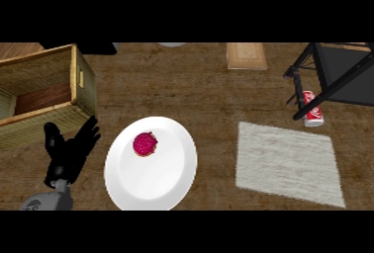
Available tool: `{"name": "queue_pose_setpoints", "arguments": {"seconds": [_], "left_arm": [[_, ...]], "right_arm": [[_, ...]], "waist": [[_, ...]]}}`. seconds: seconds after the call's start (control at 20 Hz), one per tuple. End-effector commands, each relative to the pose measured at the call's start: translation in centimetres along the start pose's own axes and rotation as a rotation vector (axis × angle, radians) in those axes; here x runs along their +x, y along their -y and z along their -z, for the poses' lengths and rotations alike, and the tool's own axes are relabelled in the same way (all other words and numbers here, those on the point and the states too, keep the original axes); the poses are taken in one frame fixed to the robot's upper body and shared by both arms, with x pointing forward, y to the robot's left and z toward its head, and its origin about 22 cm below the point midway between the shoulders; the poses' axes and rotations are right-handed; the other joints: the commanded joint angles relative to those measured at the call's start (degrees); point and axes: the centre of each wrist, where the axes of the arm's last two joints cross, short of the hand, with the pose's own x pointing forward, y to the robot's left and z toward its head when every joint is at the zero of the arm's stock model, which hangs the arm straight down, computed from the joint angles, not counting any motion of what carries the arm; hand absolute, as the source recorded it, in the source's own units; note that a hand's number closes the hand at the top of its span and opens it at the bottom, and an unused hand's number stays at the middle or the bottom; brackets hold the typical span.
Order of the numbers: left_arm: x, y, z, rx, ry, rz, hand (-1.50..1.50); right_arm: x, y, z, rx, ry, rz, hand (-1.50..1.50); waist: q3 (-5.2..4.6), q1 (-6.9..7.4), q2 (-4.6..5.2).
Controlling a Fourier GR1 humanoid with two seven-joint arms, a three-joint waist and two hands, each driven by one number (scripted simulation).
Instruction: Pick the sweet potato from the placemat and place it in the tiered shelf
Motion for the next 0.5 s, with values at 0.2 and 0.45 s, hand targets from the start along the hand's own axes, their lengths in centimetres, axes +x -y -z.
{"name": "queue_pose_setpoints", "arguments": {"seconds": [0.2,0.45], "left_arm": [[0.9,0.0,-0.1,-0.001,0.011,-0.003,0.0],[1.2,0.3,0.3,0.021,0.011,0.004,0.0]], "right_arm": [[-0.6,0.1,0.5,0.024,0.018,-0.026,1.5],[-1.5,-0.6,0.4,-0.06,-0.05,0.148,1.5]], "waist": [[0.01,0.03,-0.03],[0.03,-0.5,-0.16]]}}
